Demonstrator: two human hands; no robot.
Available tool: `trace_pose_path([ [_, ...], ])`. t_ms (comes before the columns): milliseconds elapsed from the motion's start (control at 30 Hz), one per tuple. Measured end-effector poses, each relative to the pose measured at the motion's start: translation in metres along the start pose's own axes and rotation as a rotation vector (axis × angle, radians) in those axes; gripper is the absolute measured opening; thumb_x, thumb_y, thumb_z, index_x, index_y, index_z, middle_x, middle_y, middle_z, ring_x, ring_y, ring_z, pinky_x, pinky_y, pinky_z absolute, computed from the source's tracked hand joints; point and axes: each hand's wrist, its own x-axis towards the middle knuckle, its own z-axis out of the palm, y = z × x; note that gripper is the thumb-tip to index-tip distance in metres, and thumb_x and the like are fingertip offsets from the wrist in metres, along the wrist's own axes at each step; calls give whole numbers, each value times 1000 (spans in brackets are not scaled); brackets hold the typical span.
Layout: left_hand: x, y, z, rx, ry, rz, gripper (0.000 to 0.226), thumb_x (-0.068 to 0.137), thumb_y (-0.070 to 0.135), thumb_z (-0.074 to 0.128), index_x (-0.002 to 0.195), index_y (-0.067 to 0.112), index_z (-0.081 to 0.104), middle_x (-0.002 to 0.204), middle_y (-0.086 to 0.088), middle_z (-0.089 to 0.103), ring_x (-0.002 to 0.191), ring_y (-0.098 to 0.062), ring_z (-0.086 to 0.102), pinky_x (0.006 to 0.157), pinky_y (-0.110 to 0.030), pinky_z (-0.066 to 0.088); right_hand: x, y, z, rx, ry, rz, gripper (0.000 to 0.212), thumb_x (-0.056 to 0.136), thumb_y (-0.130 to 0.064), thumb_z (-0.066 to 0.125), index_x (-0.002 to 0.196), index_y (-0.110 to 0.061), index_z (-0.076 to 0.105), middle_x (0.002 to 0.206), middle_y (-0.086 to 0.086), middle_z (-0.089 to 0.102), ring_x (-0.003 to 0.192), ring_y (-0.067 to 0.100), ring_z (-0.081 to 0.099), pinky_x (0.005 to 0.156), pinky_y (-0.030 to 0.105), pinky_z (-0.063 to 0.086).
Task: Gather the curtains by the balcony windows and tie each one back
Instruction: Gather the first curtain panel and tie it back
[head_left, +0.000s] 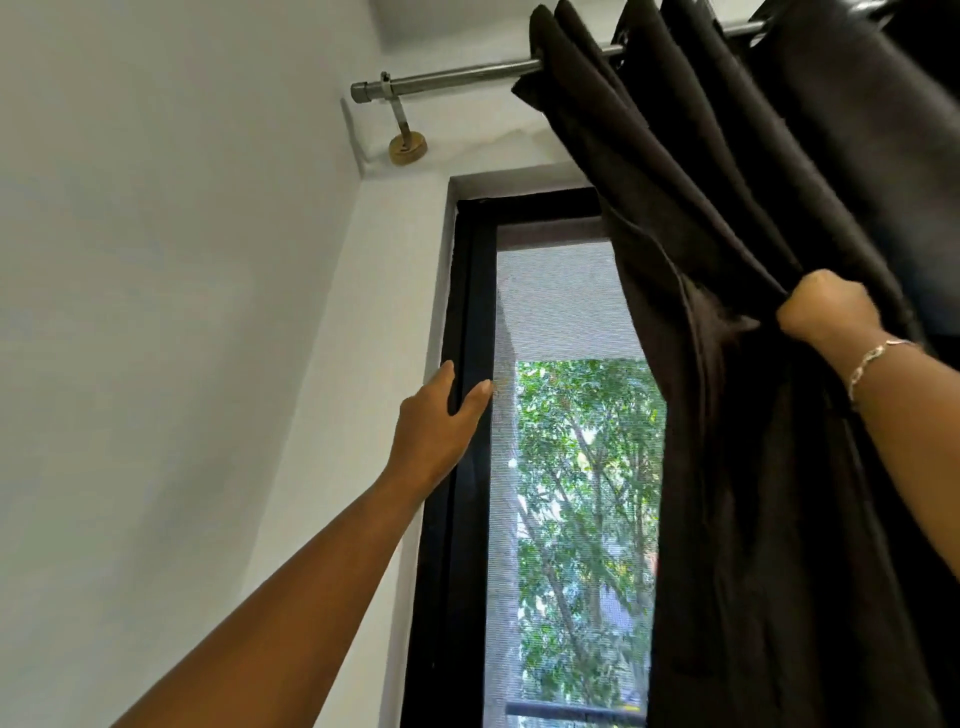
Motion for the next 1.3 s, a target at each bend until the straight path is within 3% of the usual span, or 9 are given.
trace_pose_path([
  [367, -3, 59, 37, -195, 43, 86, 58, 93, 37, 48, 142, 10, 32, 147, -7, 38, 134, -19, 37, 106, -22, 30, -48, -1, 10, 26, 125, -313, 29, 88, -26, 54, 100, -1, 63, 103, 27, 64, 102, 46, 57, 81, 44, 47],
  [600, -8, 93, 57, -261, 8, 80, 57, 94, 44, 42, 141, 12, 35, 143, -1, 43, 133, -17, 39, 104, -19, 30, -80, -35, 25, 255, -27, -493, 29, 91, -31, 51, 107, -8, 60, 104, 12, 65, 100, 33, 60, 82, 39, 50],
  [733, -6, 100, 56, -264, -48, 56, 60, 94, 52, 31, 140, 13, 39, 144, -6, 44, 134, -18, 38, 108, -28, 28, -90, -46, 20, 622, -248, -510, 46, 95, -44, 40, 65, -12, 51, 60, -1, 49, 58, 11, 48, 61, 33, 41],
  [800, -5, 103, 54, -315, -76, 26, 63, 93, 55, 29, 132, 9, 47, 135, -7, 52, 126, -21, 46, 107, -33, 36, -89, -45, 17, 781, -419, -471, 49, 98, -42, 35, 78, -5, 60, 68, 2, 51, 65, 12, 50, 66, 37, 47],
  [867, -7, 106, 52, -379, -85, -7, 61, 91, 57, 34, 117, 7, 55, 103, 1, 61, 97, -12, 57, 84, -22, 46, -85, -41, 15, 850, -531, -459, 33, 99, -31, 38, 101, -10, 63, 78, -2, 56, 76, 11, 53, 70, 31, 49],
  [967, -11, 109, 55, -408, -124, -49, 56, 83, 54, 56, 119, 10, 51, 80, 20, 48, 69, 7, 47, 56, 0, 38, -71, -33, 19, 767, -344, -464, 26, 93, -8, 47, 113, -12, 63, 89, 1, 58, 88, 15, 54, 82, 36, 49],
  [1067, -15, 111, 66, -349, -231, -53, 74, 79, 35, 70, 137, 8, 33, 123, 5, 53, 109, -8, 54, 84, -10, 38, -59, -21, 22, 567, -63, -306, 36, 87, -13, 57, 123, -16, 56, 122, 10, 54, 110, 24, 54, 100, 37, 44],
  [1133, -18, 114, 74, -312, -235, -83, 74, 81, 20, 69, 141, 5, 27, 142, -12, 42, 129, -26, 43, 99, -27, 38, -56, -14, 25, 503, -106, -236, 50, 86, -19, 62, 132, -13, 46, 132, 13, 48, 119, 28, 49, 100, 36, 41],
  [1300, -28, 123, 93, -398, -221, -146, 55, 86, 27, 61, 132, 6, 39, 127, -10, 55, 115, -26, 55, 98, -41, 46, -68, -6, 37, 472, -333, -182, 57, 85, -23, 64, 131, -2, 39, 130, 19, 52, 119, 33, 51, 96, 37, 44],
])
